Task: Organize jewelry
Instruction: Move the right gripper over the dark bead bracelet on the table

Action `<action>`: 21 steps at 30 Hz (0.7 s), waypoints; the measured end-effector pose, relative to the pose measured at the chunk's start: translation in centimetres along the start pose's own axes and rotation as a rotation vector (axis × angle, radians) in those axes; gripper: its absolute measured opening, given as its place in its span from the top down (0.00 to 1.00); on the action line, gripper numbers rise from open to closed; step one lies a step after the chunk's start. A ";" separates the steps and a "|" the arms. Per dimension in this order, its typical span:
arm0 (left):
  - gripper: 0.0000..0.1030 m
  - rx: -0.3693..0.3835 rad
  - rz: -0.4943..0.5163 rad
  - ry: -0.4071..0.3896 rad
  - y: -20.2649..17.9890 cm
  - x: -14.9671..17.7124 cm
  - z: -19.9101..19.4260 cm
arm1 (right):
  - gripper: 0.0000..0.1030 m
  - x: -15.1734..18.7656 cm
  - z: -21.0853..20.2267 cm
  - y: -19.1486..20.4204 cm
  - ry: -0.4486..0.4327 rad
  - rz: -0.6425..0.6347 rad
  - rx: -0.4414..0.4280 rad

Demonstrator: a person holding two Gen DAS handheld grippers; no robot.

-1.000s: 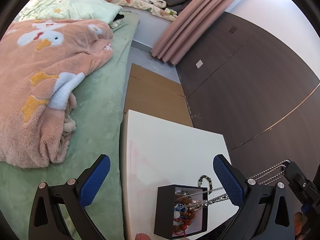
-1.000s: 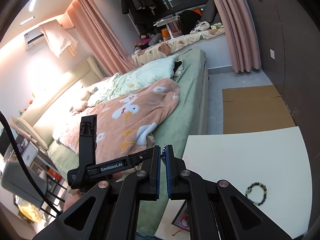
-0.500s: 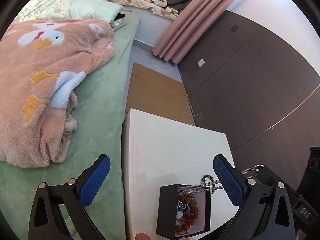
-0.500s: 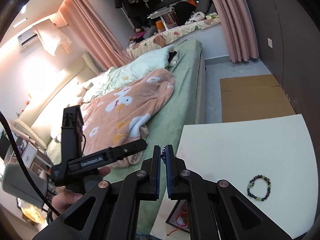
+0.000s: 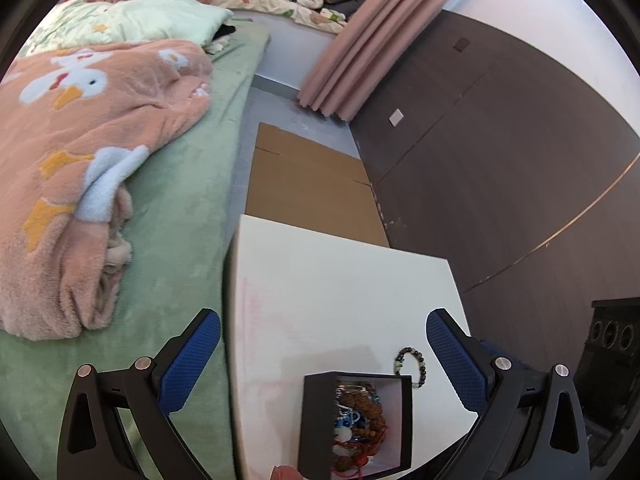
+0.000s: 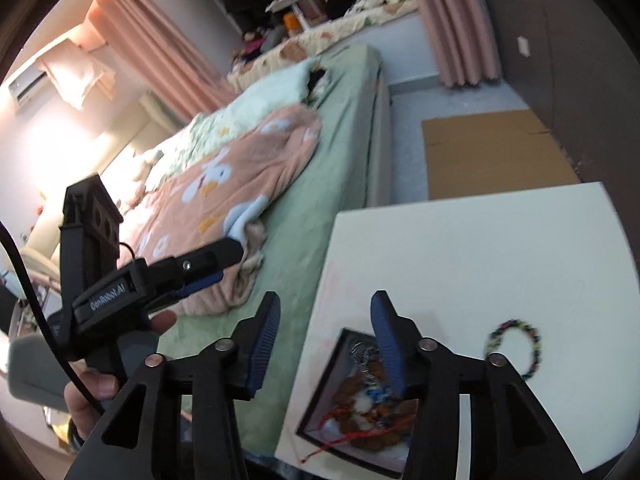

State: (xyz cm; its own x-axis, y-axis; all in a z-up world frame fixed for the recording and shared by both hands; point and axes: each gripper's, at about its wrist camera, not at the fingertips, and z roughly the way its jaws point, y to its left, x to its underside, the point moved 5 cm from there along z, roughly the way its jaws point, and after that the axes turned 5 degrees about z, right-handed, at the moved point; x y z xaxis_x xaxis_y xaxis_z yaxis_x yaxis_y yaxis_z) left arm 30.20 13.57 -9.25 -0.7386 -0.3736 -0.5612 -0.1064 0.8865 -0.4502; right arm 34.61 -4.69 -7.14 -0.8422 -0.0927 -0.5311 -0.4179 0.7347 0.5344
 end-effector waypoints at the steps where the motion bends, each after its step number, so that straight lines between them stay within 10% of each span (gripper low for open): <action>1: 0.00 -0.001 0.014 0.009 -0.6 0.1 0.4 | 0.53 -0.2 -0.7 -0.8 -0.009 0.015 0.006; 21: 0.12 -0.018 0.262 0.217 -12.0 5.3 9.7 | 0.44 1.6 -8.1 -16.8 -0.089 0.399 0.195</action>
State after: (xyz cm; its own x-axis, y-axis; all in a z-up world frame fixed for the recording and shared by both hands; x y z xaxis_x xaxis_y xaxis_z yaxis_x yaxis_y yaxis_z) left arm 34.04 -1.71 -13.51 -0.8668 -0.0673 -0.4940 0.0952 0.9503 -0.2966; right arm 37.53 -22.67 -11.65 -0.8885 0.2747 -0.3676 0.0122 0.8149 0.5795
